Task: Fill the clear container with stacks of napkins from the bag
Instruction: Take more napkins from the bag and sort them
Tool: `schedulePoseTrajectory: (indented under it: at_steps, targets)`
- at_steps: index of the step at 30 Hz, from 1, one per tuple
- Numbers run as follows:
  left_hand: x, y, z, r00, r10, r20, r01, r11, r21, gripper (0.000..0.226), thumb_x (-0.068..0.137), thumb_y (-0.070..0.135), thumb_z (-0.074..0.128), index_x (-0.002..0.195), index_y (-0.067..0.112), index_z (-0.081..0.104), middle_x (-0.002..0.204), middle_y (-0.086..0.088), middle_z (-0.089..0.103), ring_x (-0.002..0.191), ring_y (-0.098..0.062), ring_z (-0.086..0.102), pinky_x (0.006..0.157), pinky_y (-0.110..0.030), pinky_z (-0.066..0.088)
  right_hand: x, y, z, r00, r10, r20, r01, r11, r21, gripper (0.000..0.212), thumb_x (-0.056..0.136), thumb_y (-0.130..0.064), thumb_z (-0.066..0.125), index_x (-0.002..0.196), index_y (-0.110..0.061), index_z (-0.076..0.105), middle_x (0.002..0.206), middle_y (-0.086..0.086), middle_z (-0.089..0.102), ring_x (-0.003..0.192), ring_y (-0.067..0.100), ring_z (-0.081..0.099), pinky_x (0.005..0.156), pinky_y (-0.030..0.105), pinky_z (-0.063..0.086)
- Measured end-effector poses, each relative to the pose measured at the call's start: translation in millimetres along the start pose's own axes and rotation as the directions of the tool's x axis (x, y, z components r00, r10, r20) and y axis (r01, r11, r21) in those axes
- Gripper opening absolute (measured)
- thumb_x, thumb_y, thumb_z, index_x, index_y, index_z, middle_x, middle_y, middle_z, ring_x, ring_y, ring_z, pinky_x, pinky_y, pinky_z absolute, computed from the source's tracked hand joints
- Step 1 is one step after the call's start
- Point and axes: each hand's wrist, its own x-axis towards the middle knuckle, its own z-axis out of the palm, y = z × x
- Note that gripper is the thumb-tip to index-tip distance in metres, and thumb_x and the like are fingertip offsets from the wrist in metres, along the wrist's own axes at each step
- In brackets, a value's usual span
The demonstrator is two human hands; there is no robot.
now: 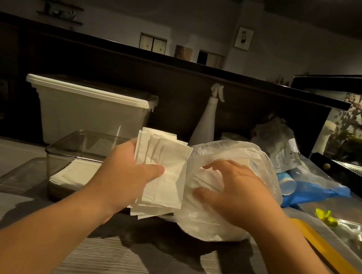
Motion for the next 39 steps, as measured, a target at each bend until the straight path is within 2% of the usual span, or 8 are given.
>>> schedulePoseTrajectory:
  at_steps: [3,7,13,19,24,29,36,39]
  targets:
    - [-1.0,1.1,0.1,1.000,0.005,0.012,-0.005,1.000,-0.006,0.028,0.092,0.010,0.066,0.093,0.037,0.061,0.098,0.010,0.069,0.093,-0.008,0.066,0.064,-0.021,0.051,-1.6,-1.4,-0.4,0.999,0.041,-0.001,-0.041,0.995,0.093,0.060,0.086,-0.071,0.054,0.138,-0.044,0.042,0.149,-0.011,0.043,0.135,0.017,0.037,0.113,0.049,0.035]
    - [-0.8,1.0,0.3,1.000,0.008,0.014,-0.008,1.000,-0.012,0.027,0.093,0.011,0.065,0.095,0.038,0.060,0.100,0.010,0.068,0.094,-0.009,0.066,0.065,-0.022,0.052,3.3,3.3,-1.2,0.991,0.135,-0.013,-0.134,0.989,0.061,0.052,0.097,-0.050,0.053,0.145,-0.038,0.041,0.148,-0.003,0.046,0.134,0.021,0.042,0.109,0.042,0.037]
    - [-0.3,0.8,0.0,1.000,0.006,0.010,-0.006,1.000,-0.010,0.027,0.093,0.011,0.065,0.094,0.037,0.060,0.097,0.012,0.068,0.091,-0.006,0.065,0.060,-0.017,0.049,11.4,6.7,-2.2,0.953,0.301,0.040,-0.303,0.951,0.059,0.047,0.101,-0.043,0.050,0.142,-0.022,0.044,0.118,0.002,0.051,0.097,0.018,0.046,0.085,0.030,0.038]
    - [2.0,-2.3,-1.2,1.000,0.007,0.009,-0.007,1.000,-0.023,0.027,0.093,0.011,0.065,0.099,0.037,0.060,0.104,0.008,0.069,0.098,-0.011,0.065,0.068,-0.024,0.052,11.4,7.6,-1.4,0.967,0.244,-0.076,-0.234,0.965,0.117,0.044,0.105,-0.039,0.041,0.147,-0.024,0.040,0.141,0.002,0.048,0.122,0.023,0.048,0.104,0.032,0.036]
    - [2.1,-1.3,-1.5,1.000,0.007,0.010,-0.007,1.000,-0.023,0.028,0.093,0.011,0.065,0.097,0.038,0.059,0.101,0.011,0.068,0.094,-0.007,0.064,0.061,-0.017,0.050,14.8,7.6,-2.0,0.978,0.204,-0.048,-0.198,0.974,0.108,0.045,0.107,-0.036,0.037,0.150,-0.024,0.036,0.151,0.002,0.041,0.136,0.023,0.040,0.112,0.033,0.029]
    - [1.9,-1.2,-1.1,1.000,0.010,0.002,-0.010,1.000,-0.024,0.027,0.093,0.011,0.066,0.096,0.037,0.060,0.100,0.011,0.068,0.094,-0.008,0.065,0.064,-0.021,0.050,18.7,9.4,1.7,0.986,0.160,-0.036,-0.156,0.983,0.101,0.041,0.108,-0.030,0.035,0.148,-0.025,0.041,0.147,0.001,0.045,0.131,0.021,0.044,0.111,0.032,0.033]
    - [2.0,-0.5,-1.2,1.000,0.010,0.007,-0.010,1.000,-0.021,0.029,0.093,0.010,0.065,0.096,0.038,0.059,0.101,0.010,0.068,0.096,-0.009,0.065,0.065,-0.021,0.050,15.1,10.2,8.4,0.978,0.139,0.153,-0.150,0.986,0.067,0.051,0.101,-0.052,0.043,0.148,-0.032,0.038,0.146,0.001,0.046,0.131,0.025,0.043,0.108,0.040,0.035]
    - [1.9,-1.0,-2.3,1.000,0.015,0.018,-0.015,1.000,-0.023,0.028,0.093,0.012,0.065,0.098,0.039,0.058,0.105,0.009,0.066,0.099,-0.011,0.063,0.066,-0.021,0.050,8.6,8.7,6.1,0.985,0.108,0.133,-0.114,0.993,0.032,0.055,0.098,-0.050,0.052,0.148,-0.032,0.038,0.144,-0.001,0.047,0.128,0.022,0.045,0.106,0.037,0.038]
